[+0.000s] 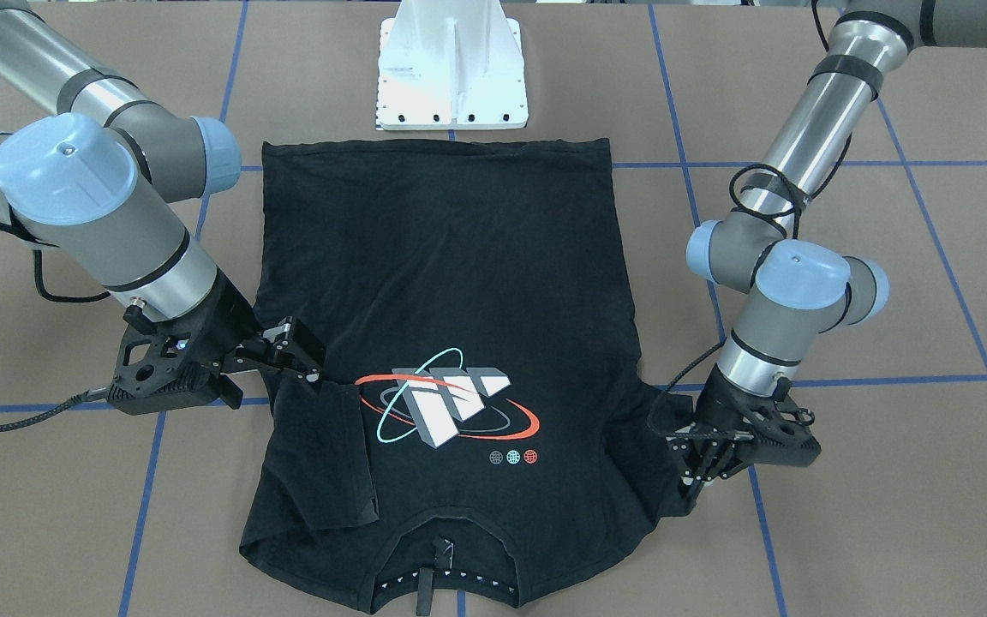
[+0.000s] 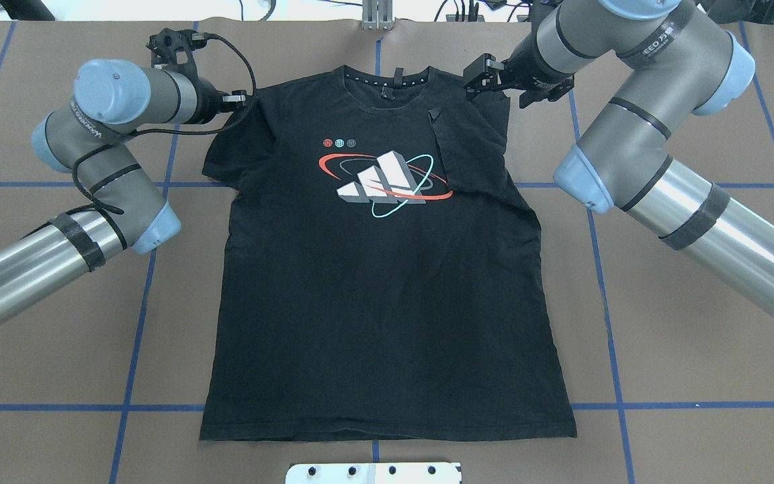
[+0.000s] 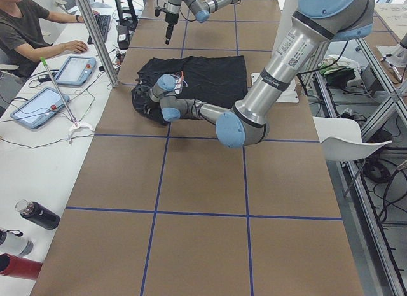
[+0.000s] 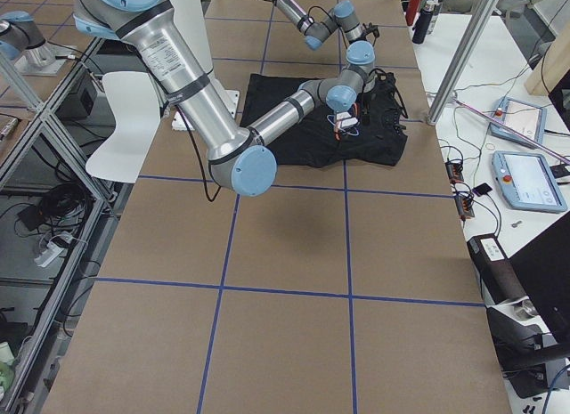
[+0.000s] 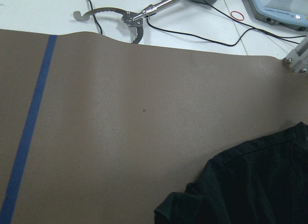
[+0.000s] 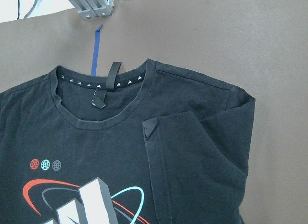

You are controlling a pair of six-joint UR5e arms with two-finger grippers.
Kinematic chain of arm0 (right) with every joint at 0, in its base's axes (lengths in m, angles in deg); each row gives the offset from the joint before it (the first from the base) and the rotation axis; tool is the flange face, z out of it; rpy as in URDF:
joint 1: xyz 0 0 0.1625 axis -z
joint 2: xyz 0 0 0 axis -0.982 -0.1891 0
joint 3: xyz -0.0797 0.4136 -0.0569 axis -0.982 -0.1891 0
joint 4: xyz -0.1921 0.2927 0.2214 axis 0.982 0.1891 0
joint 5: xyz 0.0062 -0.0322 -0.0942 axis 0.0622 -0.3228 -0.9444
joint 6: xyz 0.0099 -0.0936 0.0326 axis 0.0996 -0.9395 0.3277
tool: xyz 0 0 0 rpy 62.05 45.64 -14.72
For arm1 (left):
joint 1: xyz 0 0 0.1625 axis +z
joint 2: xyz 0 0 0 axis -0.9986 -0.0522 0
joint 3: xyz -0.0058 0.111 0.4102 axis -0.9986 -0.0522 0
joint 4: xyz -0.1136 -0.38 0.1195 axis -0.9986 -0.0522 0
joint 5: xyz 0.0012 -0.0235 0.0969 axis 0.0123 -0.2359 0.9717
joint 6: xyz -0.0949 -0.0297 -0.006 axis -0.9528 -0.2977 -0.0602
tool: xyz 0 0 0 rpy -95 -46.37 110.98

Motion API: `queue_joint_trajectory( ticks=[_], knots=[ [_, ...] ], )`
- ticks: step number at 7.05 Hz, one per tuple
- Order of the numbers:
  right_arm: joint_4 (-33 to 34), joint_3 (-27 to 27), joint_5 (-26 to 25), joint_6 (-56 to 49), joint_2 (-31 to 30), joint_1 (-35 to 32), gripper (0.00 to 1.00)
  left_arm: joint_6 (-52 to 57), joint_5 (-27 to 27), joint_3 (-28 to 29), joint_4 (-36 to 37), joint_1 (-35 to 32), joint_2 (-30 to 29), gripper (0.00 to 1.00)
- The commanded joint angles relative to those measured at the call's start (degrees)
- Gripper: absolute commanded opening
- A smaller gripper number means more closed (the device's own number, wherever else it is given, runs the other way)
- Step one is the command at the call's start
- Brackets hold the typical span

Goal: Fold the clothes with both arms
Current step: 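Reach the left gripper to the sleeve nearest it and grasp it, then fold the grasped sleeve inward over the shirt body with the left gripper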

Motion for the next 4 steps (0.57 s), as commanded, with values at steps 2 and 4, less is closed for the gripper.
queue_joint_trajectory(
  ticks=[2, 4],
  knots=[
    [-0.2, 0.0, 0.0, -0.1, -0.1, 0.0, 1.00, -6.4, 0.4, 0.6, 3.4, 3.1, -3.6, 0.00],
    [-0.2, 0.0, 0.0, -0.2, -0.2, -0.6, 1.00, -10.7, 1.6, 9.4, 3.4, 3.7, -12.4, 0.00]
  ],
)
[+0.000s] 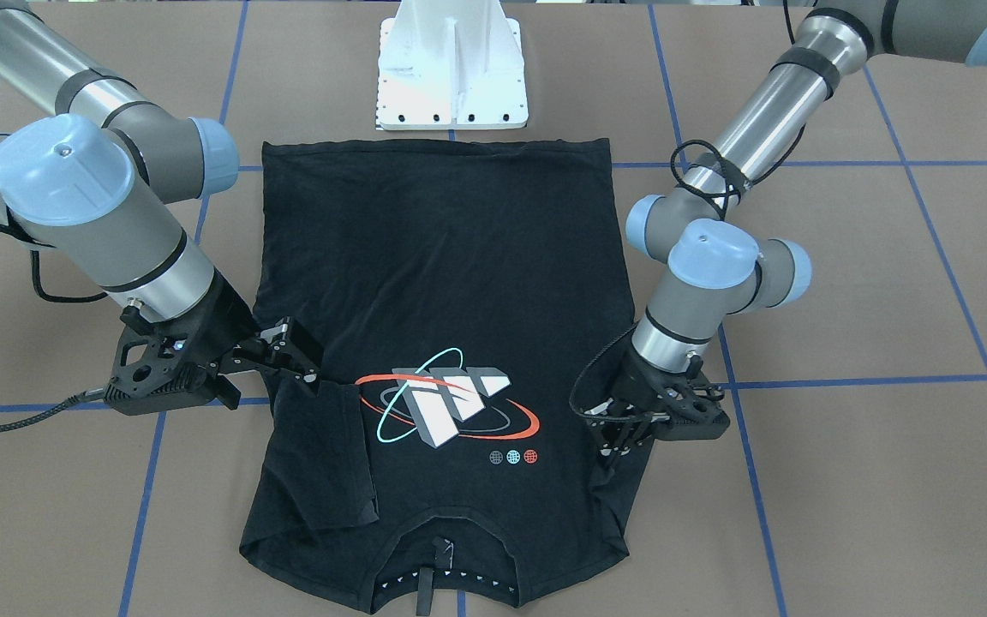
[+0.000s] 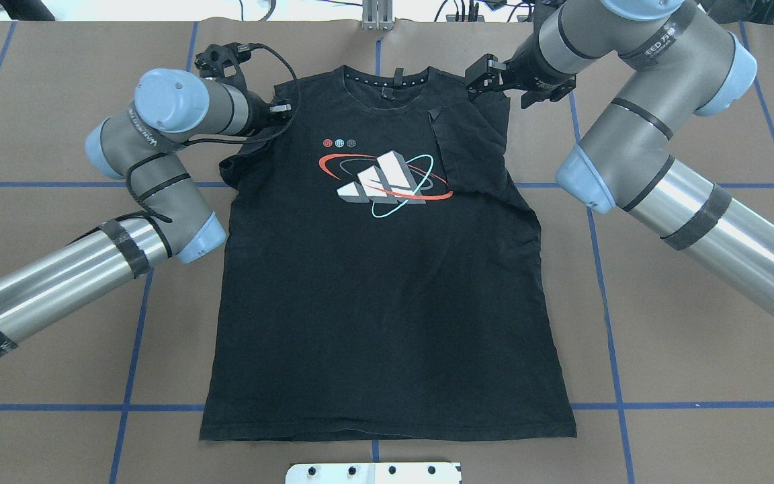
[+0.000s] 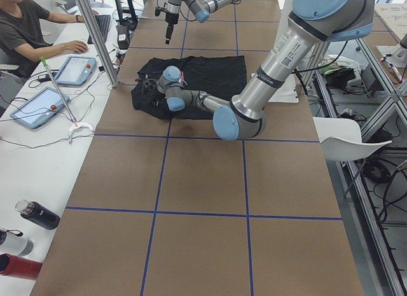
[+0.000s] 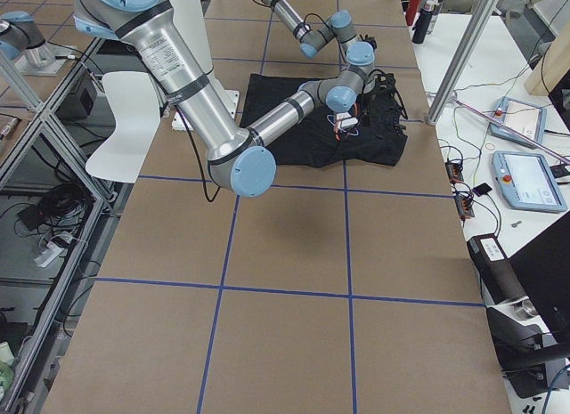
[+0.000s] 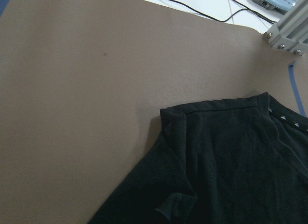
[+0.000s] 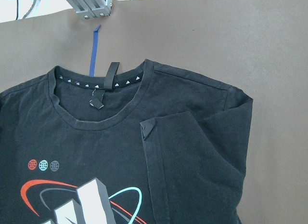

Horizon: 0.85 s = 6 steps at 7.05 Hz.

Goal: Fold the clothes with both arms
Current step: 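Fold the grasped sleeve inward over the shirt body with the left gripper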

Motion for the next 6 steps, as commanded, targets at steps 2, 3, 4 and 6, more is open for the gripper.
queue_joint_trajectory(
  ticks=[2, 3, 4, 6],
  knots=[
    [0.0, 0.0, 0.2, -0.2, -0.2, -0.8, 1.00, -4.7, 4.4, 8.4, 0.0, 1.4, -8.7, 0.00],
    [0.1, 0.0, 0.3, -0.3, -0.3, -0.8, 1.00, -6.0, 4.5, 8.5, -0.2, 1.9, -9.1, 0.00],
    [0.0, 0.0, 0.3, -0.5, -0.6, -0.9, 1.00, -6.2, 4.9, 8.5, -0.4, 2.3, -9.2, 0.00],
    [0.0, 0.0, 0.3, -0.8, -1.0, -0.8, 1.00, -8.9, 4.9, 8.1, -1.7, 2.7, -9.7, 0.00]
  ],
)
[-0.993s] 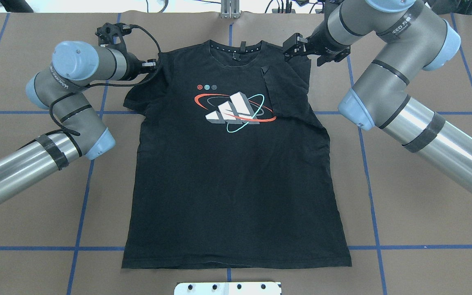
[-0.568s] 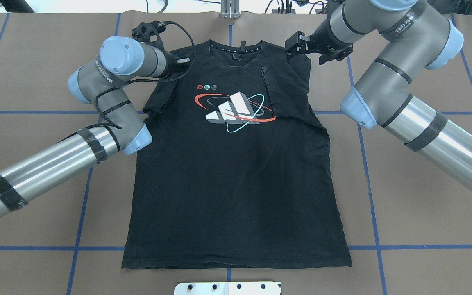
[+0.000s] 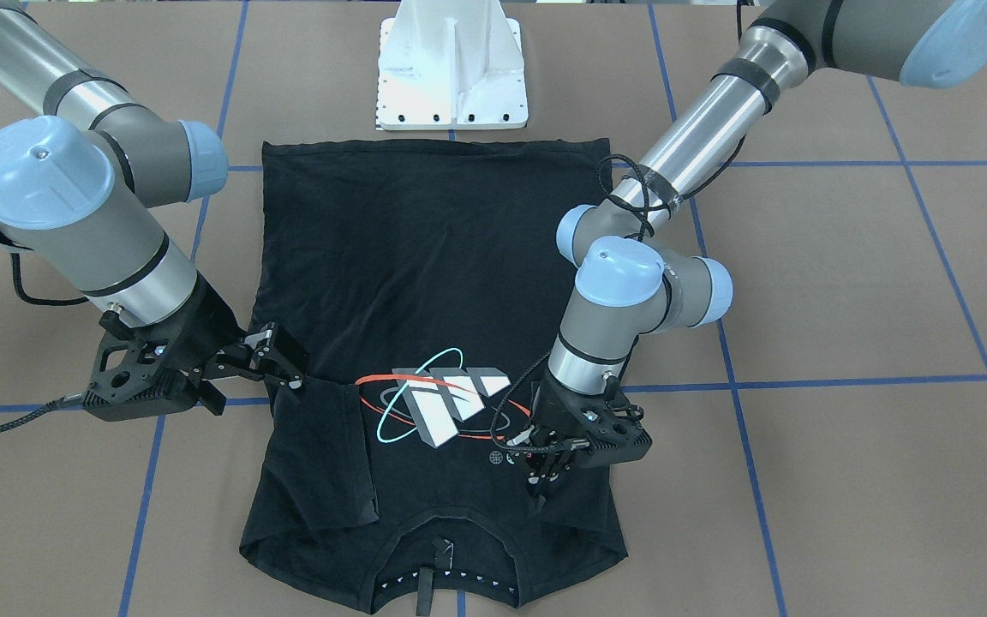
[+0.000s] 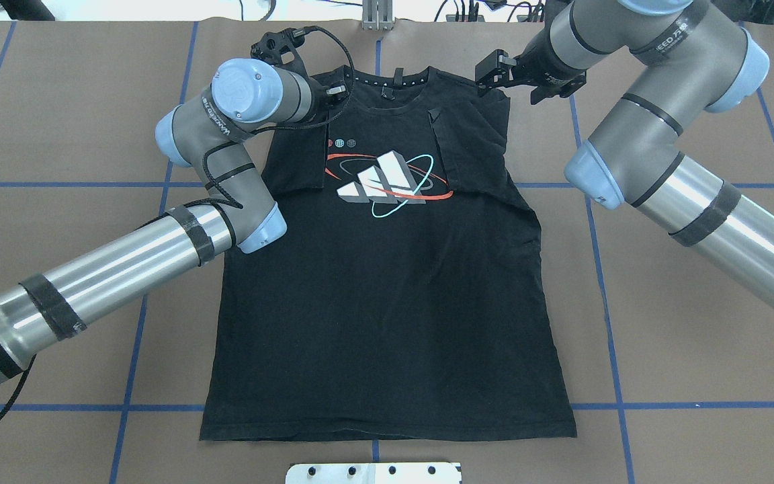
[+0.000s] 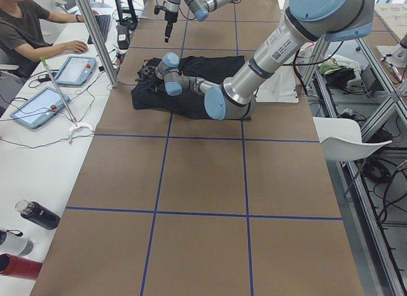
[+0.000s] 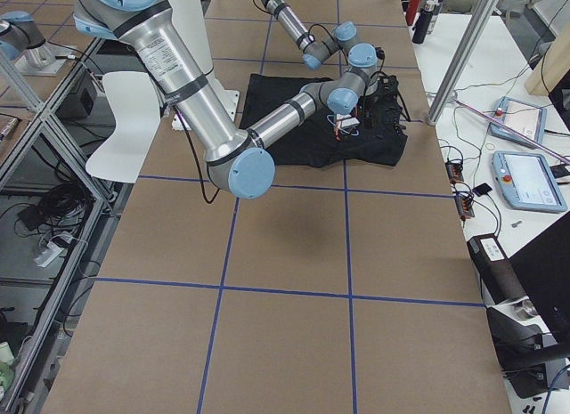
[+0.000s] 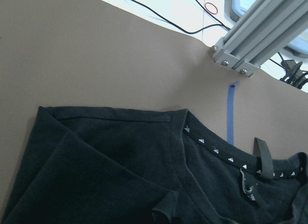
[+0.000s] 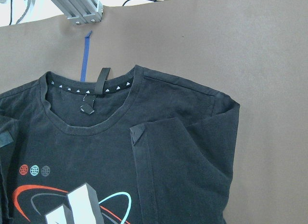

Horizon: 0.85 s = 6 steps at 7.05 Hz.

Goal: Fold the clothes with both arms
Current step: 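Fold the grasped sleeve inward over the shirt body with the left gripper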

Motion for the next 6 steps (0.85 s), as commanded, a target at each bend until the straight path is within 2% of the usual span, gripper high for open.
queue_joint_trajectory(
  ticks=[1, 2, 3, 4, 5, 6],
  knots=[
    [0.1, -0.1, -0.1, -0.1, -0.3, 0.0, 1.00, -1.8, 0.1, -0.1, -0.8, 0.7, -0.1, 0.00],
    [0.1, -0.1, -0.1, -0.1, -0.3, 0.0, 1.00, -1.8, 0.1, -0.1, -0.8, 0.7, 0.1, 0.00],
    [0.2, -0.1, -0.1, 0.0, -0.2, 0.1, 1.00, -1.8, 0.1, -0.2, -0.9, 0.6, 0.2, 0.28],
    [0.2, -0.1, -0.2, -0.1, -0.3, 0.1, 1.00, -1.8, 0.1, -0.2, -0.8, 0.5, 0.2, 0.87],
    [0.2, -0.2, -0.1, -0.1, -0.3, 0.1, 1.00, -1.9, 0.1, -0.4, -0.9, 0.0, 0.1, 1.00],
    [0.1, -0.2, -0.2, 0.0, -0.2, 0.1, 1.00, -2.1, 0.0, -1.0, -2.0, -0.5, 0.2, 1.00]
  ],
)
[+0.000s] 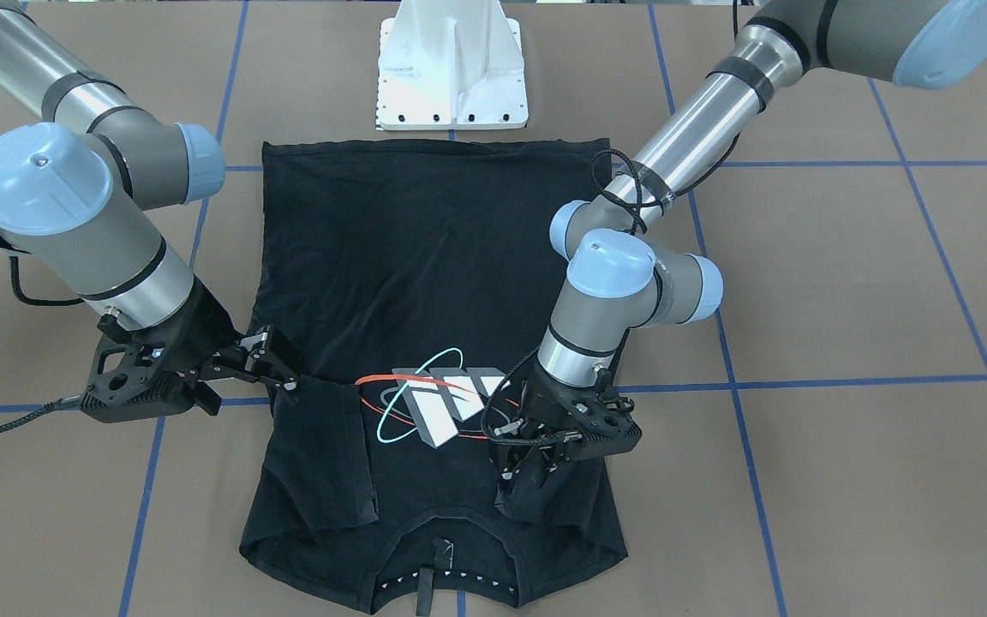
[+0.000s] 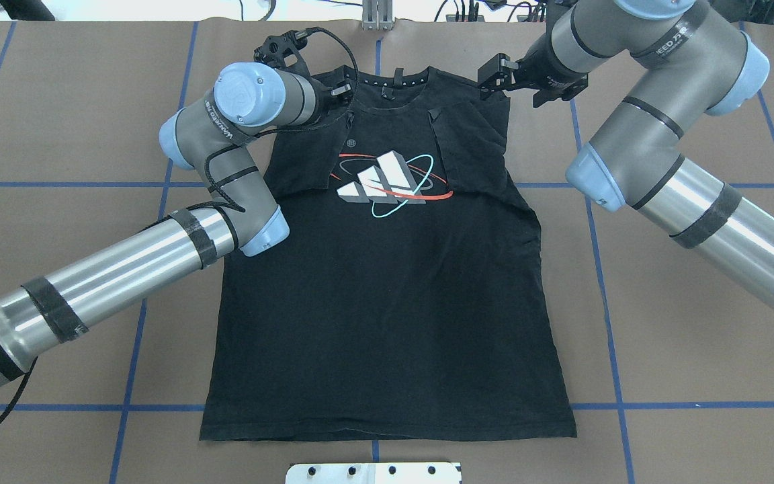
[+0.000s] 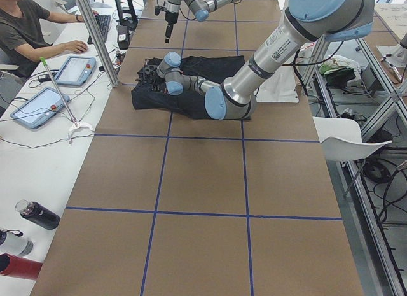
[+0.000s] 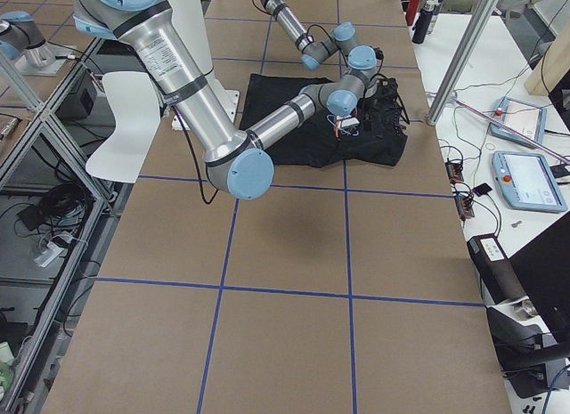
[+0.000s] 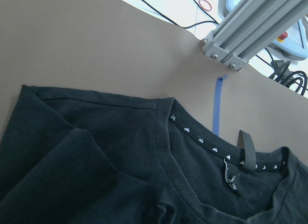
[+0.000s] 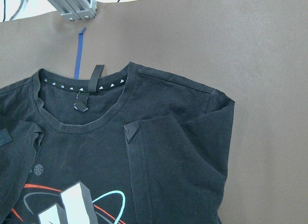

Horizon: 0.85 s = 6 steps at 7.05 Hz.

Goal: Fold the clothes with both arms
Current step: 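Fold the grasped sleeve inward over the shirt body with the left gripper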

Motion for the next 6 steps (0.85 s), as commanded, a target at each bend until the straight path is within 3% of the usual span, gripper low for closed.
queue_joint_trajectory(
  ticks=[1, 3, 4, 6],
  knots=[
    [-0.1, 0.0, 0.0, 0.2, 0.1, 0.0, 1.00, -0.6, -0.2, -1.4, -1.2, -0.6, 0.0, 1.00],
    [-0.1, 0.0, 0.1, 0.2, 0.0, -0.2, 1.00, -1.0, -0.8, -5.1, -1.2, -1.1, 1.4, 1.00],
    [-0.1, 0.1, 0.5, 0.6, 0.1, -0.2, 1.00, -1.0, -2.3, -9.9, -0.8, -1.1, 4.6, 1.00],
    [-0.1, 0.1, 1.4, 0.7, 0.0, -0.3, 1.00, -0.7, -8.5, -16.5, -0.2, -2.7, 10.4, 1.00]
  ],
)
